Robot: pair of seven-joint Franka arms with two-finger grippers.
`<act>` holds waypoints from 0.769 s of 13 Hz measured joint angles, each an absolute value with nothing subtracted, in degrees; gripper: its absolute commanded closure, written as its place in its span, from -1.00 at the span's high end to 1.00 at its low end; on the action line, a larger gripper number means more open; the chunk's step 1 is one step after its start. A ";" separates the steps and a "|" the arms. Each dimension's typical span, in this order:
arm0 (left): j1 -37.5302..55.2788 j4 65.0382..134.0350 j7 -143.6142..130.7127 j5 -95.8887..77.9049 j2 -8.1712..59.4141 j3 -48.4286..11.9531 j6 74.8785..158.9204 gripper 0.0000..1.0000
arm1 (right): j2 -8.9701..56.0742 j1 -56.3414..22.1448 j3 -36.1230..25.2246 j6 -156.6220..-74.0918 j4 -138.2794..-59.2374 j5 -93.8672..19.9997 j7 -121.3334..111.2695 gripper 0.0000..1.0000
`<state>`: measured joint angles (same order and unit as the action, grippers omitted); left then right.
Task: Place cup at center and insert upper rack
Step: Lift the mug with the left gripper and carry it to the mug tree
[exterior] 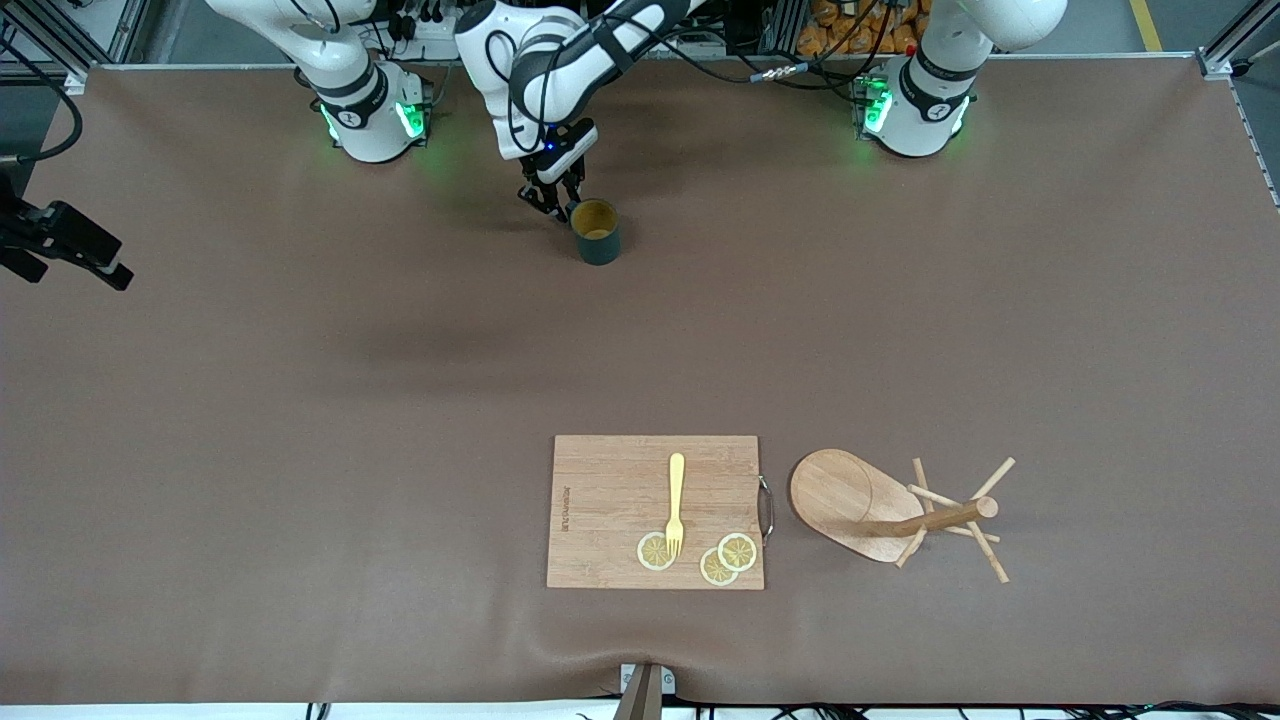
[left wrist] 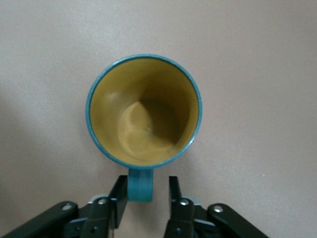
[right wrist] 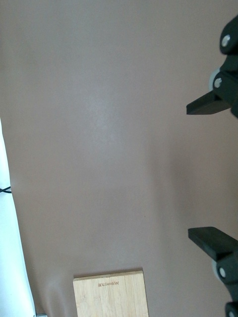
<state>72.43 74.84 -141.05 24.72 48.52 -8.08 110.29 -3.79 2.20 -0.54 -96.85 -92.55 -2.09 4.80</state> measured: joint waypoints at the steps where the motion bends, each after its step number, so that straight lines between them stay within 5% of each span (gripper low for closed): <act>1: 72.43 74.83 -141.05 24.69 48.52 -8.09 110.40 -1.00 | -3.79 2.20 -0.54 -96.86 -92.55 -2.09 4.80 1.00; 6: 71.99 72.93 -140.98 22.75 47.50 -8.14 110.76 -1.00 | -3.78 2.20 -0.54 -96.91 -92.55 -2.18 4.80 1.00; 10: 67.92 71.80 -132.72 13.63 39.21 -8.04 110.35 -1.00 | -3.78 2.20 -0.50 -96.96 -92.57 -2.21 4.78 1.00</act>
